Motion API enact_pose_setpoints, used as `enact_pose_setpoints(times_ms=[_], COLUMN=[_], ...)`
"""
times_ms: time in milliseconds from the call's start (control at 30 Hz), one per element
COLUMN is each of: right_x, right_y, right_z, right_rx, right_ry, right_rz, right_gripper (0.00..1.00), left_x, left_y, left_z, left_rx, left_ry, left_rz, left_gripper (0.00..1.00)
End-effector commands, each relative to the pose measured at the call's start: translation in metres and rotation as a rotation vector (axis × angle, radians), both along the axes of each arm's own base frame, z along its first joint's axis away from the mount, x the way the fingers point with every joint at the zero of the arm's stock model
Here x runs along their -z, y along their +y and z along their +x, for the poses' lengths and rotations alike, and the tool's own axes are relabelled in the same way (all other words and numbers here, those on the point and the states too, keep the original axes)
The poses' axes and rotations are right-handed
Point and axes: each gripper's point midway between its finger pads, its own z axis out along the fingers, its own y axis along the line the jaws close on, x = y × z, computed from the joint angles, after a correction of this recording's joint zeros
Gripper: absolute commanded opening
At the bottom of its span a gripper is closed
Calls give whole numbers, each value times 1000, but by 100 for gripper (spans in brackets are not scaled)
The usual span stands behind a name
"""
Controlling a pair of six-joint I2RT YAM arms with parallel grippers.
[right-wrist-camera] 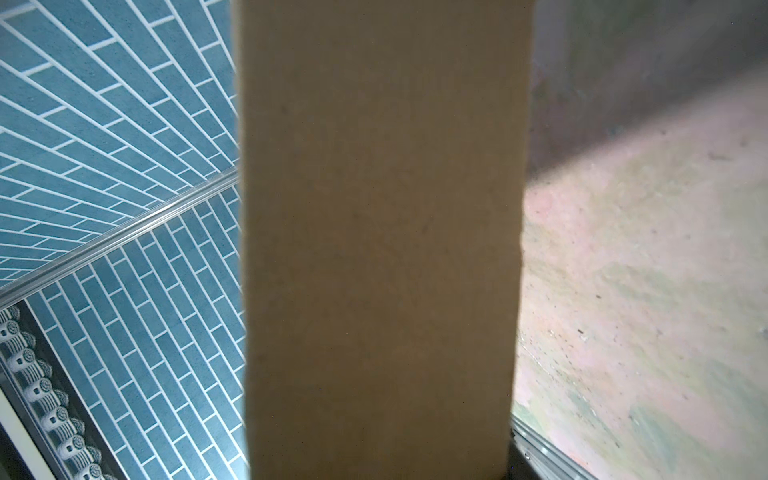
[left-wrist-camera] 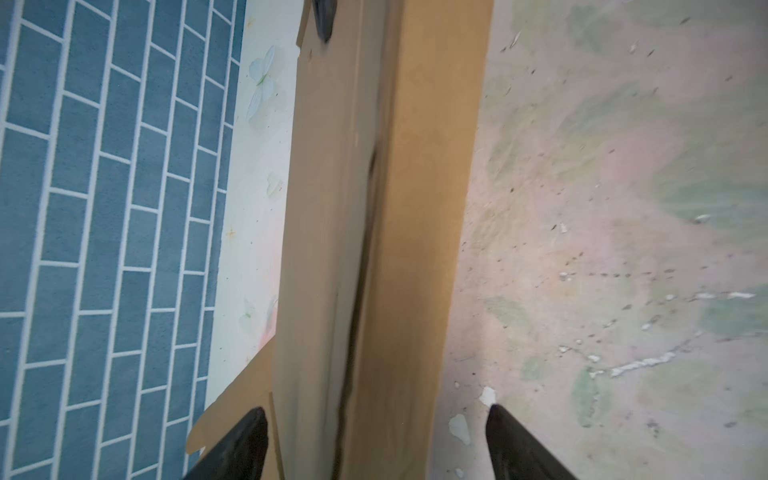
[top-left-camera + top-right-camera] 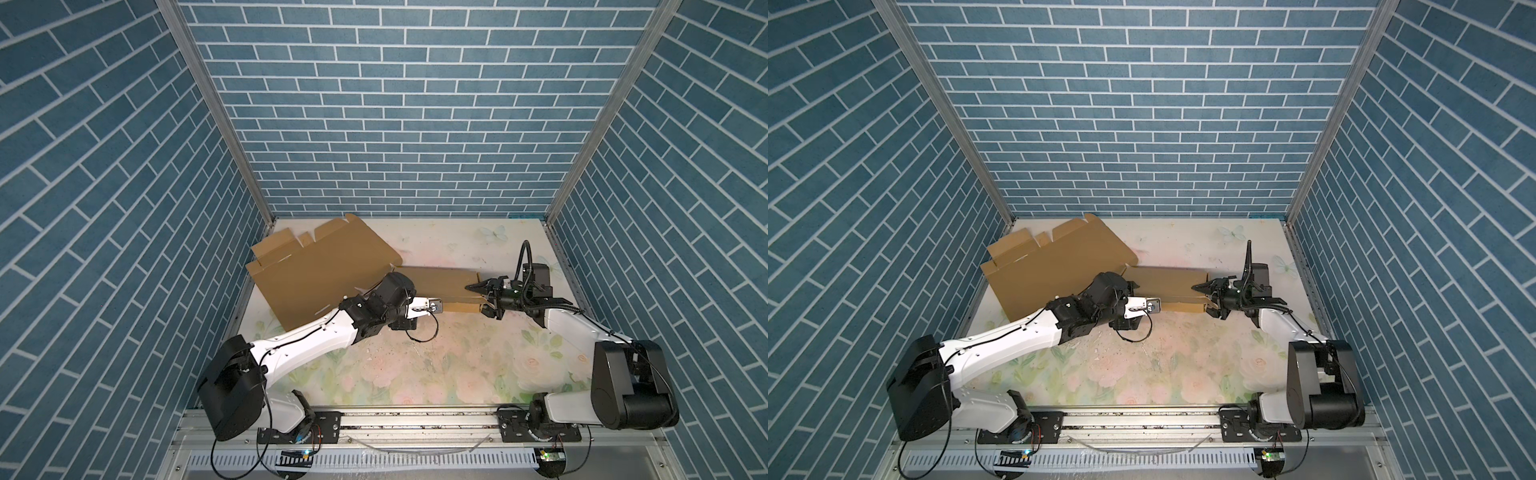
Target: Fold the paper box
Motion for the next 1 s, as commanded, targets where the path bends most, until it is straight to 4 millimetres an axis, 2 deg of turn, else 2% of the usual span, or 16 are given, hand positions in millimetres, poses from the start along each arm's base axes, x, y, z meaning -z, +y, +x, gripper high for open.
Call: enact_pose_setpoints(times_ms=[0, 200, 433, 600, 800, 900, 967], right_x=[-21, -32, -35, -41, -43, -45, -47], right_y=[6, 13, 23, 27, 27, 27, 27], right_z=[-7, -11, -14, -14, -15, -15, -15], right_rx=[-19, -36, -48, -58, -52, -52, -50], right_ry=[41, 61, 86, 88, 85, 82, 77], right_rz=[58, 100, 148, 167, 180, 183, 183], right_gripper=[39, 38, 36, 36, 40, 48, 58], left_x=[-10, -6, -9, -7, -5, -8, -10], left_y=[1, 4, 10, 12, 14, 14, 15], left_z=[13, 14, 24, 21, 18, 18, 18], left_rx=[-11, -25, -47, -39, -29, -27, -26], left_ry=[-119, -161, -307, -312, -301, -304, -304], left_rz=[4, -2, -7, -12, 5, 7, 16], left_gripper=[83, 81, 76, 74, 65, 59, 55])
